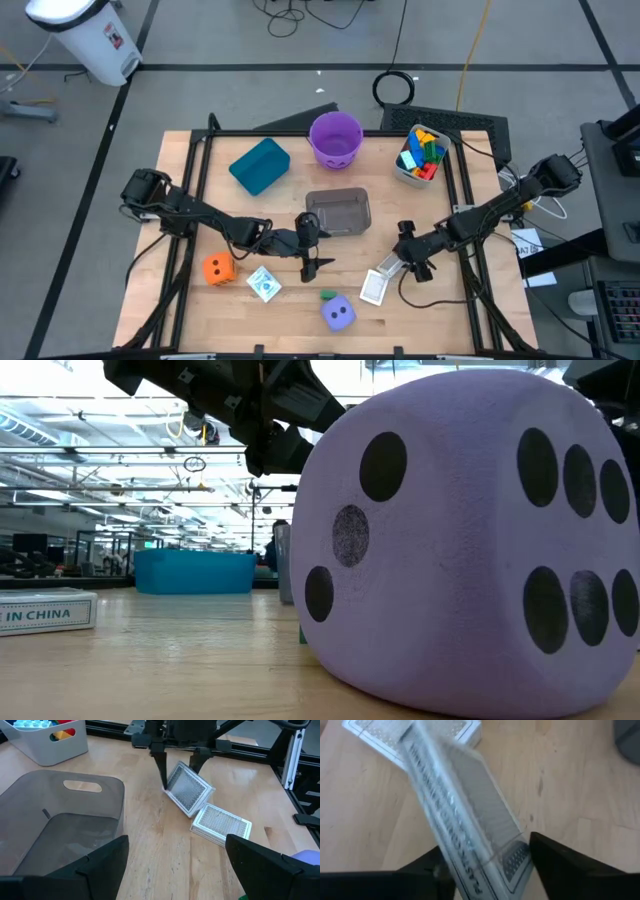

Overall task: Pick & Place Toys
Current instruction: Put the black deck of cards into the transparent black bin

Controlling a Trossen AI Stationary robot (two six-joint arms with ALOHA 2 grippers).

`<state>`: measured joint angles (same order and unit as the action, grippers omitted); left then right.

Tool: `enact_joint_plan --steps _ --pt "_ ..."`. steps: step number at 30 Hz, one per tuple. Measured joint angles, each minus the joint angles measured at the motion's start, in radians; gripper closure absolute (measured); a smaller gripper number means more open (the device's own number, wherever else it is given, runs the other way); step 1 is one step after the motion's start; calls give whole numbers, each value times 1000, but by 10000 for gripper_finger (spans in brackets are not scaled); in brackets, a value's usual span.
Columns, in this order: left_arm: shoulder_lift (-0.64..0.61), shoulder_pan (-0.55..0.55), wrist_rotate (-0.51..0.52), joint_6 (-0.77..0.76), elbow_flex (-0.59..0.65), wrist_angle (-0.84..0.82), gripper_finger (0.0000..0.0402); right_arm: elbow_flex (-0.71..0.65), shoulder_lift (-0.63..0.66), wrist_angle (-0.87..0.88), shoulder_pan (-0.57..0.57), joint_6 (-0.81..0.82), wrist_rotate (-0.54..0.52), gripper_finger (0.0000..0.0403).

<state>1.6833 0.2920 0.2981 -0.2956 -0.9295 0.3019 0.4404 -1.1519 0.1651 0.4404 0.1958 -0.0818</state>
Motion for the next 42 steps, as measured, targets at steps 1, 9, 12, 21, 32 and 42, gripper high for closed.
enact_joint_plan --steps 1,9,12,21,32,42 --pt "0 0 0 0 0 0 62 0 0 4 0 0 7 195" --pt "0 0 0 0 0 0 62 0 3 5 0 0 7 322" --pt "0 -3 0 0 0 1 62 0 24 6 0 0 6 366" --pt "0 -28 0 0 0 126 62 38 169 -22 -1 44 -135 370" --pt "135 -45 -4 169 -4 423 62 47 137 -233 -70 -28 -175 372" --pt "277 -75 -37 246 -189 363 64 47 91 -317 -108 -82 -97 371"
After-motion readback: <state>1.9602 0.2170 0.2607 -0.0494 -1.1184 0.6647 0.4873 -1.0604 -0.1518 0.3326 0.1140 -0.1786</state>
